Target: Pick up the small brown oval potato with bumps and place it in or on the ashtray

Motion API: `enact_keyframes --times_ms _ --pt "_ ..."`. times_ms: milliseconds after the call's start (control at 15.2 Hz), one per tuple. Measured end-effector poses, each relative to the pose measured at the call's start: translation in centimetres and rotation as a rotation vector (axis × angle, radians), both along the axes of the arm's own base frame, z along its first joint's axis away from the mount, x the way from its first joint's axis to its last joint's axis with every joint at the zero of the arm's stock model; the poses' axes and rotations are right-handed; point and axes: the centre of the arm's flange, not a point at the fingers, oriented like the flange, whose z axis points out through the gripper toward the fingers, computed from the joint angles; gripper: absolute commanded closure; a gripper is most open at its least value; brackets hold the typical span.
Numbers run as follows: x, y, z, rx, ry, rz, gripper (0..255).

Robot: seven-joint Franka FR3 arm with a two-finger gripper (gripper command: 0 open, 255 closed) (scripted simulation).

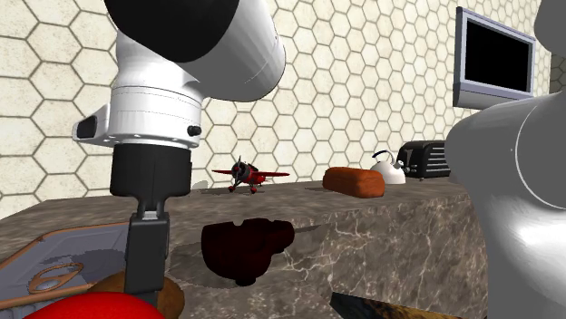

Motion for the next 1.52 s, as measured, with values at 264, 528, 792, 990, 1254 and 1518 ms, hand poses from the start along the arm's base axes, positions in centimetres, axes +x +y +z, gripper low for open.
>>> enact_keyframes --times_ms 264,528,792,990,1254,1518 --pt "0.0 0.0 2.1 0.000 0.000 0.000 255" --pt "0.0 -0.1 4.1 0.000 0.000 0.000 255" --pt "0.1 -0.1 6.3 0.000 0.000 0.000 255" --pt "0.0 0.0 7.9 0.000 0.000 0.000 255" --pt "0.0 0.1 10.0 0.000 0.000 0.000 255" --pt "-0.1 -0.6 11.6 0.000 0.000 0.000 255"
